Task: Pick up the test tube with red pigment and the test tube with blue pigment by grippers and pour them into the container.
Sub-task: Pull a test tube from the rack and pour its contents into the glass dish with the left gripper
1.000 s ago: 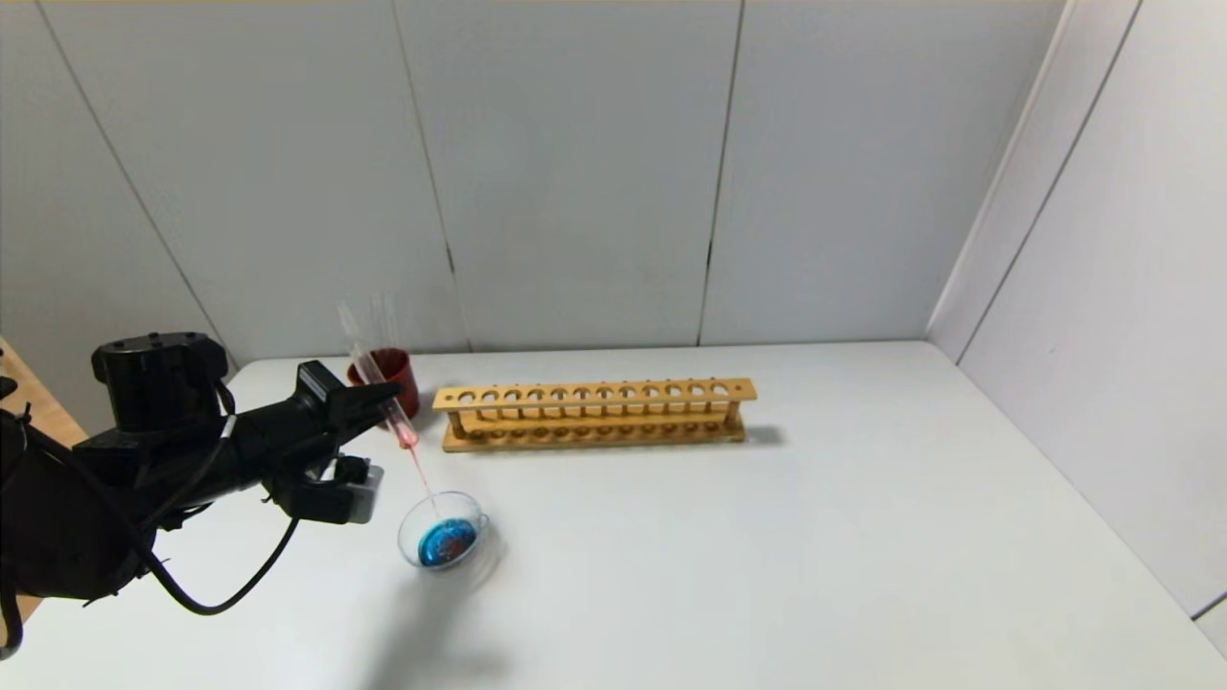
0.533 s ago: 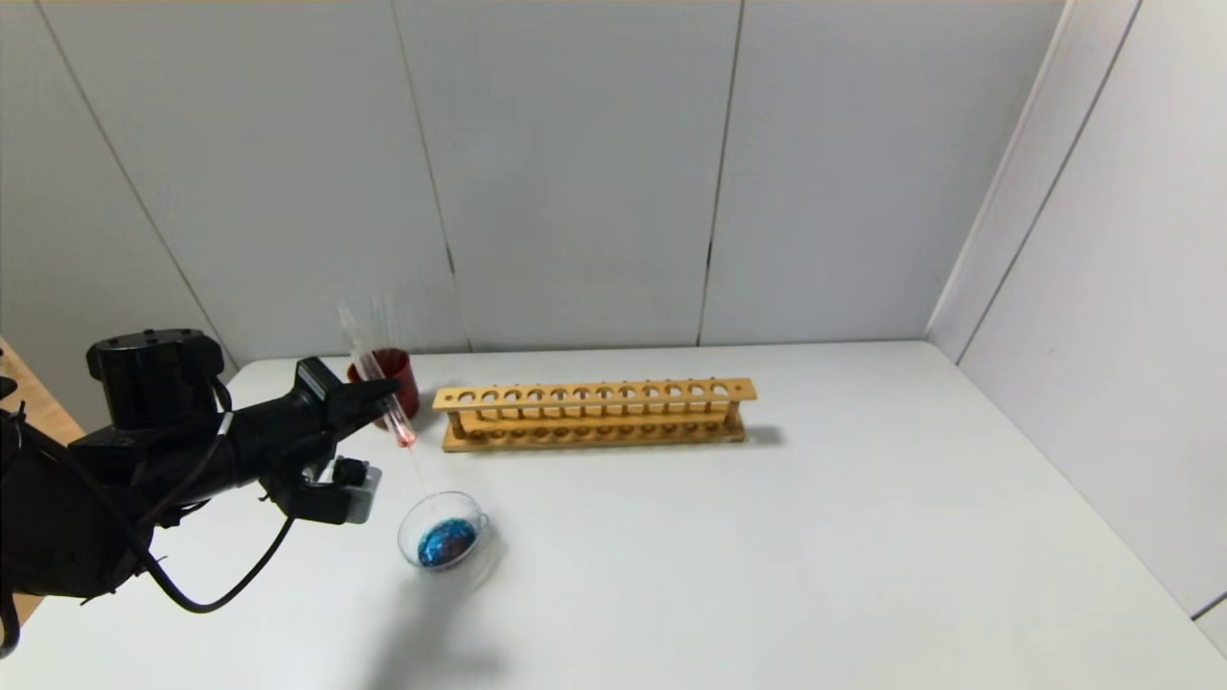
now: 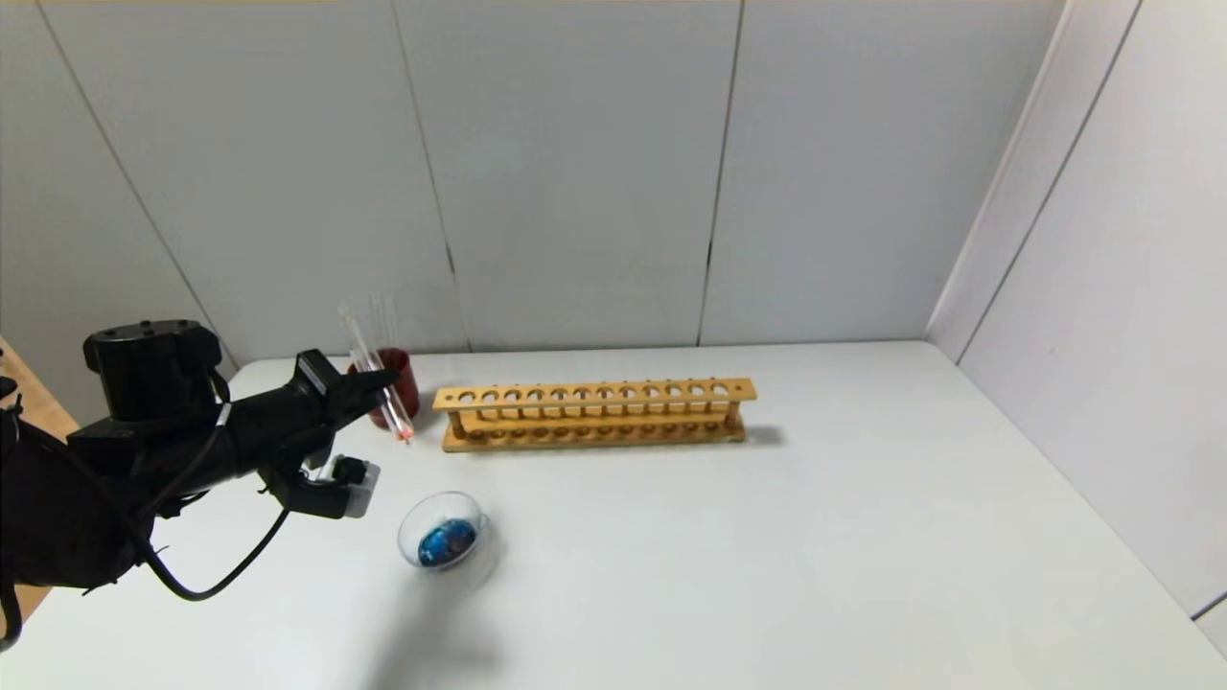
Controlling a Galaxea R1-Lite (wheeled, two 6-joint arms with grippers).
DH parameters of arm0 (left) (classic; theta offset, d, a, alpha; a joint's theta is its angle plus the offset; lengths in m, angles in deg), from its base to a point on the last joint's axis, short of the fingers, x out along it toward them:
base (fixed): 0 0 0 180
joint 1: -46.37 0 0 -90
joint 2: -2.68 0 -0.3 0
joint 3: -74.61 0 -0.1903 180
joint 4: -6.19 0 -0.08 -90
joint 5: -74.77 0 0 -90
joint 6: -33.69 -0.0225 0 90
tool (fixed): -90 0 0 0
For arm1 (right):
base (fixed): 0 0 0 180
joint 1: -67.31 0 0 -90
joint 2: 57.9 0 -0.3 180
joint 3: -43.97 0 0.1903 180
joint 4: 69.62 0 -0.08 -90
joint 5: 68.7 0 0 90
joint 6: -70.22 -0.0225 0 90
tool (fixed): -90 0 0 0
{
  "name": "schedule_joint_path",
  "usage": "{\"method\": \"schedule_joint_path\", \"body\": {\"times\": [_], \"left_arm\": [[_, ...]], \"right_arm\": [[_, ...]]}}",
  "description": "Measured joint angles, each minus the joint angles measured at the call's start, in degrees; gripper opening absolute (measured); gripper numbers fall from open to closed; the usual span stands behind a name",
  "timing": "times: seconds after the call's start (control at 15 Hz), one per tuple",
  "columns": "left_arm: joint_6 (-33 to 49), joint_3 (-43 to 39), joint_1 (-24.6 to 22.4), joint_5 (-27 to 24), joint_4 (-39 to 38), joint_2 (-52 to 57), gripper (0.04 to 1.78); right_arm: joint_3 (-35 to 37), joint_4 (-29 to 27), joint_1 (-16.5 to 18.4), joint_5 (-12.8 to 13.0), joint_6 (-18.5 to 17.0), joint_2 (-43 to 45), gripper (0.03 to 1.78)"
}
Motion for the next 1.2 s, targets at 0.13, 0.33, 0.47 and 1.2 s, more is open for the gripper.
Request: {"method": "schedule_joint_path", "body": {"times": [0.13,0.33,0.47,1.2], "left_arm": [[-0.05,0.04,0.10,0.07,0.09,-0.02,0.30],[-0.77,0.02,0.21,0.02,0.15,0.00,0.30],[-1.71,0.15,0.43,-0.06,0.12,0.29,0.30],[-6.31,0.44,1.21,-0.33,-0.11,2.58,0.30]], "right_arm": [[0.00,0.00,0.00,0.00,0.00,0.00,1.75],[0.00,0.00,0.00,-0.01,0.00,0.00,1.75],[0.00,-0.02,0.00,0.00,0.00,0.00,1.75],[0.00,-0.02,0.00,-0.01,-0.02,0.00,1.75]]}}
